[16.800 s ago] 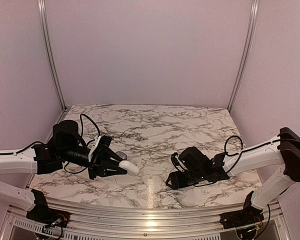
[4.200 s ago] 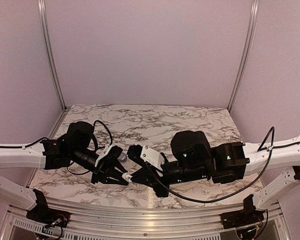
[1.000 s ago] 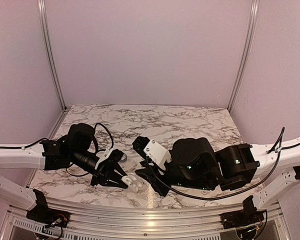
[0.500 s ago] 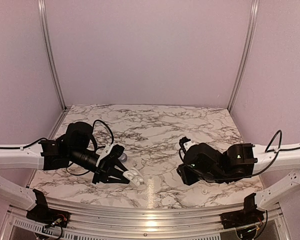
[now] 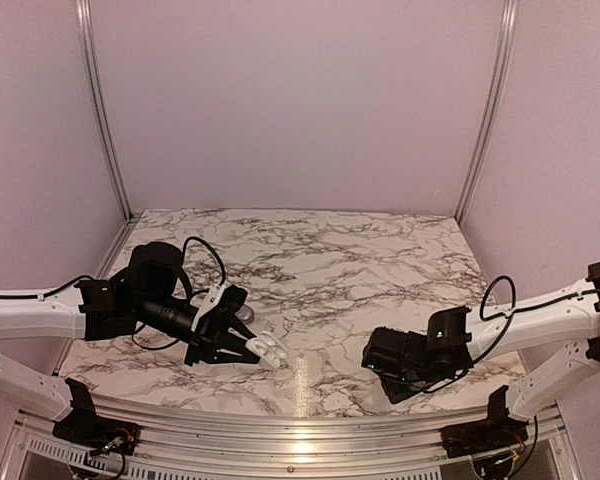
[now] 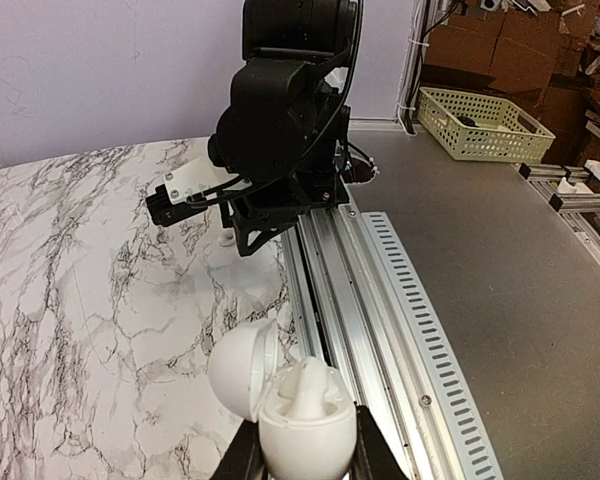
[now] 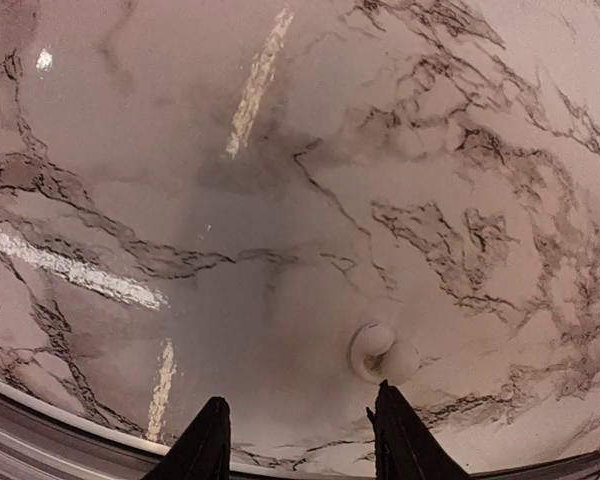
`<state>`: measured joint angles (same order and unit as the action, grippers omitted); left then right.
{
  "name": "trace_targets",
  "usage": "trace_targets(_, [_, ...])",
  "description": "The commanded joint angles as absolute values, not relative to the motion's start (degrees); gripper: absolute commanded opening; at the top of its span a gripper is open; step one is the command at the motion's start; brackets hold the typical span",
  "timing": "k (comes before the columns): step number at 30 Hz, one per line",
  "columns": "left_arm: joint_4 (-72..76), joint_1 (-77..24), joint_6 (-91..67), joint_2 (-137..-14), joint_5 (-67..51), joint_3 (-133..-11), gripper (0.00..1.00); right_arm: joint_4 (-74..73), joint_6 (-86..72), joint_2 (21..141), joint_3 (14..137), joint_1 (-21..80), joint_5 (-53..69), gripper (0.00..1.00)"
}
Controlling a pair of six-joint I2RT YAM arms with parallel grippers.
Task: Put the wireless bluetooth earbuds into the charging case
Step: Pick up the right earbud from the center of the board.
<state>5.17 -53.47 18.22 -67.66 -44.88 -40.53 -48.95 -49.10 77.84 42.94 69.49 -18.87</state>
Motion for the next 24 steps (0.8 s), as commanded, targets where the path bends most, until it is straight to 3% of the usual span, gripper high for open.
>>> trace_targets(1, [6.9,-53.2,17.9,-66.7,-44.7,-40.9,0.0,-51.6,-51.0,80.0,42.5,69.1,-17.6,0.44])
trace_targets(16, [6.9,-53.2,17.8,-66.7,-44.6,-40.9,0.0,-49.8,-49.2,84.9,40.6,65.9,-19.7,0.43])
trace_targets(24, [6.9,-53.2,17.7,-66.4,-44.6,-40.9,0.0,-50.8,-51.0,84.3,40.2,64.9,-22.3,0.26])
